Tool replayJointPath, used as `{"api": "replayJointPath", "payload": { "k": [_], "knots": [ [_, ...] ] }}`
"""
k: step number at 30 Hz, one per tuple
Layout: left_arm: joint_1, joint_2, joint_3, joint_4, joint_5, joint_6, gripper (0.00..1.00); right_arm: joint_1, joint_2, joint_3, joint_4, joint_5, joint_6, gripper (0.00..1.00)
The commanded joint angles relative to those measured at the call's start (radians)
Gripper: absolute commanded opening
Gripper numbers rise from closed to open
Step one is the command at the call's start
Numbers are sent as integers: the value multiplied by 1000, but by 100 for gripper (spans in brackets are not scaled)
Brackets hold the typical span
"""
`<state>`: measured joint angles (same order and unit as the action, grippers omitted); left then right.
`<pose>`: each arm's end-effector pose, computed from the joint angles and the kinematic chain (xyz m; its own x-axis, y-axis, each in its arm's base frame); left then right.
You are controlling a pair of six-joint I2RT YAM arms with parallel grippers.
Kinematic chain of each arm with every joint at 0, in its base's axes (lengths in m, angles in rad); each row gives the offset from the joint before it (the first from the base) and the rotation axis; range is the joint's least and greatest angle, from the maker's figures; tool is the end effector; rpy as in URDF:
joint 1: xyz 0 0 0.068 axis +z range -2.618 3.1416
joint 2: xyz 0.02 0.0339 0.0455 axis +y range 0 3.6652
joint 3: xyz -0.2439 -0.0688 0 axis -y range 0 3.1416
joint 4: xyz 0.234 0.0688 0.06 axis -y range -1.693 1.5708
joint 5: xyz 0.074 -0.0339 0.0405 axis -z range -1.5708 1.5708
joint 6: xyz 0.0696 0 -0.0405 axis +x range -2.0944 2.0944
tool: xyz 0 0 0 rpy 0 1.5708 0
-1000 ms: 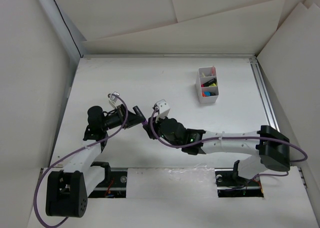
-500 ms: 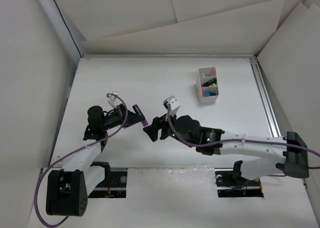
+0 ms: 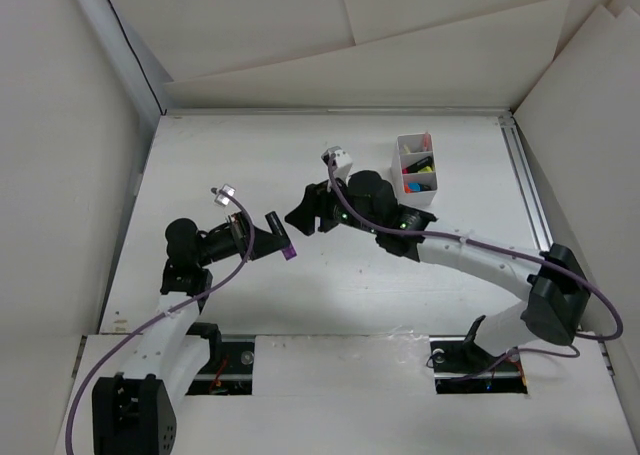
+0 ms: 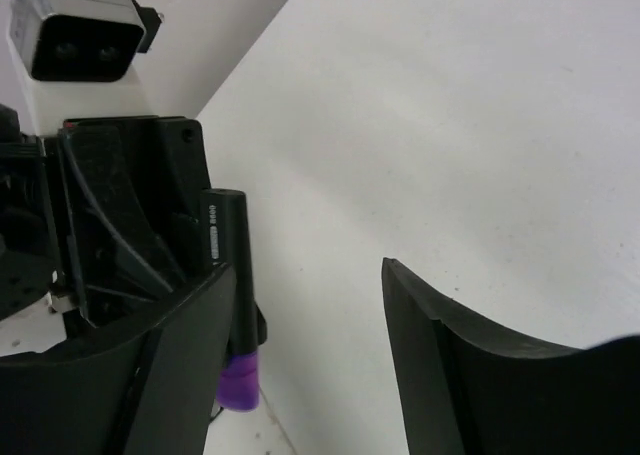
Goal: Sort the stationery into containers
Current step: Close the pen cap on the pen, then place the pen in the storage box.
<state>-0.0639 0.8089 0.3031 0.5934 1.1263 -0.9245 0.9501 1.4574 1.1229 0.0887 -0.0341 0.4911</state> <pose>0.1845 -0.0748 0.2382 -0.6859 -0.3001 -0.6630 0.6268 0.2194 -0.7477 0.2146 0.3043 0.3008 -0.5173 0.0869 -0.8514 -0.6671 0.5822 0.4647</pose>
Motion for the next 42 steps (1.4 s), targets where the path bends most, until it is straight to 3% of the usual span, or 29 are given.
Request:
{"api": "replayJointPath", "payload": {
  "k": [1, 7, 18, 25, 38, 42],
  "knots": [
    [3, -39, 21, 39, 85, 19, 5, -59, -8, 71, 43, -235, 12, 67],
    [3, -30, 31, 39, 119, 19, 5, -117, 6, 51, 164, -565, 44, 71],
    [3, -30, 41, 39, 150, 19, 5, -117, 161, 98, 295, -733, 124, 68],
    [3, -30, 41, 39, 159, 19, 5, -117, 191, 95, 381, -771, 171, 53],
    [3, -39, 41, 39, 159, 19, 5, -117, 265, 95, 485, -819, 257, 14],
    [3, -39, 41, 39, 159, 9, 20, -117, 253, 72, 510, -808, 267, 6]
  ]
}}
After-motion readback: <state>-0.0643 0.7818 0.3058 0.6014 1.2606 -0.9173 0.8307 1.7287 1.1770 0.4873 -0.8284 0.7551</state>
